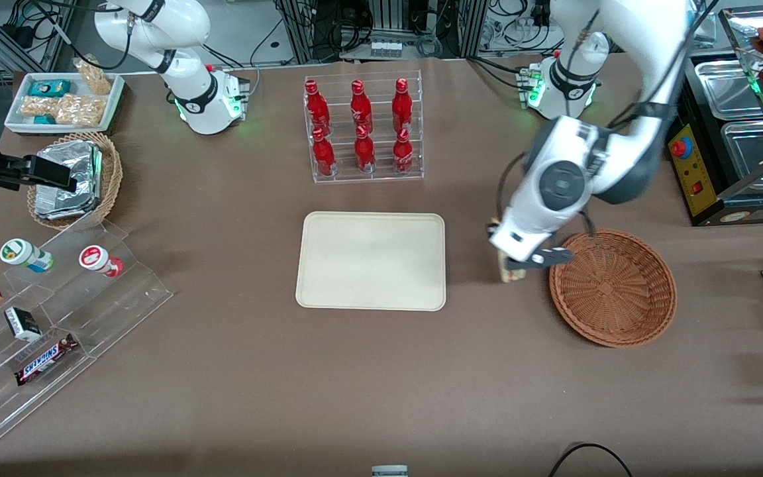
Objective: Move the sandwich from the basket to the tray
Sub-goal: 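Lift the sandwich and carry it with the left gripper to the tray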
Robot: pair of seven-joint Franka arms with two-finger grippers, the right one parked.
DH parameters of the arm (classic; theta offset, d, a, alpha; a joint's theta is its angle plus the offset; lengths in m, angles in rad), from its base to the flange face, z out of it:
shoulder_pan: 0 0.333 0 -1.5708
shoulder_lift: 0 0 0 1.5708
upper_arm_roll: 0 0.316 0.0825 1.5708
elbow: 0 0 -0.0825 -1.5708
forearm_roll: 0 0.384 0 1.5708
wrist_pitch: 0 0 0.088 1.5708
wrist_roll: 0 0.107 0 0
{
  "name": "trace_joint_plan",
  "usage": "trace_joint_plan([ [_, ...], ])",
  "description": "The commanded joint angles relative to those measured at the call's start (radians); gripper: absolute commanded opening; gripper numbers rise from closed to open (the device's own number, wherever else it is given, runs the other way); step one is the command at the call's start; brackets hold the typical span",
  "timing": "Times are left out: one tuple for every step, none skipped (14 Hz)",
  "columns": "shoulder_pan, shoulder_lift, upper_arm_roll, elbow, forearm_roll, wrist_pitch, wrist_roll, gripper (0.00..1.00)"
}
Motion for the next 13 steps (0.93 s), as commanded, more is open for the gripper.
trace_joint_plan([
  [-0.063, 0.042, 0.015, 0.061, -0.033, -0.023, -0.042, 0.18],
  [-0.084, 0.059, 0.015, 0.083, -0.033, -0.022, -0.077, 0.18],
  [-0.117, 0.087, 0.015, 0.118, -0.041, -0.022, -0.113, 0.18],
  [-0.15, 0.12, 0.015, 0.153, -0.047, -0.022, -0.142, 0.18],
  [-0.187, 0.168, 0.015, 0.201, -0.053, -0.022, -0.18, 0.18],
  [-0.218, 0.2, 0.015, 0.25, -0.05, -0.016, -0.229, 0.18],
  [-0.227, 0.231, 0.015, 0.3, -0.052, -0.019, -0.262, 0.18],
  [-0.232, 0.262, 0.015, 0.323, -0.053, -0.017, -0.273, 0.18],
  [-0.261, 0.286, 0.015, 0.34, -0.05, -0.016, -0.295, 0.18],
  [-0.276, 0.308, 0.015, 0.36, -0.044, -0.013, -0.305, 0.18],
  [-0.281, 0.325, 0.015, 0.377, -0.05, 0.004, -0.312, 0.18],
  [-0.283, 0.337, 0.015, 0.39, -0.053, 0.029, -0.313, 0.18],
  [-0.287, 0.36, 0.012, 0.397, -0.053, 0.064, -0.311, 0.19],
])
